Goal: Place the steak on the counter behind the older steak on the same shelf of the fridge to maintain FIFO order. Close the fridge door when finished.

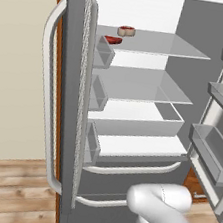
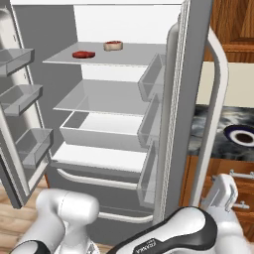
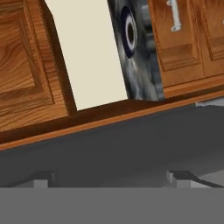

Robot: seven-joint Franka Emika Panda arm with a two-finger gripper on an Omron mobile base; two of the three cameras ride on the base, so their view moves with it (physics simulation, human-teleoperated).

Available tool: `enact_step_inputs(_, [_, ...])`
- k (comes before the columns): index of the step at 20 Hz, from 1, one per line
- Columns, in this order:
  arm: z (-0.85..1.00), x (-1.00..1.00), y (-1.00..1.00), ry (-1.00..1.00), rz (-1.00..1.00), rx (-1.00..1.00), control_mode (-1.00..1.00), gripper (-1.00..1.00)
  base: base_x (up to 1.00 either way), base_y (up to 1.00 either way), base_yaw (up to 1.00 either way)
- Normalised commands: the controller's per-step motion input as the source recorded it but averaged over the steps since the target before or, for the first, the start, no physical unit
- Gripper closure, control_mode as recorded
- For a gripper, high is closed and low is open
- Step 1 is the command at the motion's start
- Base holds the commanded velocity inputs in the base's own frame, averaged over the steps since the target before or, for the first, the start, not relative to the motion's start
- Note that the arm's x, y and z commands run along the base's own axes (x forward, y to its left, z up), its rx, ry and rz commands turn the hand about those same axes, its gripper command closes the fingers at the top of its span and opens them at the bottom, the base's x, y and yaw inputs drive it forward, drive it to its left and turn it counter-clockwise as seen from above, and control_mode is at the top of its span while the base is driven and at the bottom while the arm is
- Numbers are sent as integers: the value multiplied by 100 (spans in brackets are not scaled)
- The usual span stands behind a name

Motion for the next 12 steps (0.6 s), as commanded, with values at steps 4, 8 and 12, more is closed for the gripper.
enact_step_inputs(4, [-11, 10, 17, 0, 32, 0, -100, -100, 0, 0, 0])
enact_step_inputs(8, [0, 0, 59, 0, 28, 0, -100, -100, 0, 0, 0])
enact_step_inputs(12, [0, 6, 78, 0, 22, 0, -100, -100, 0, 0, 0])
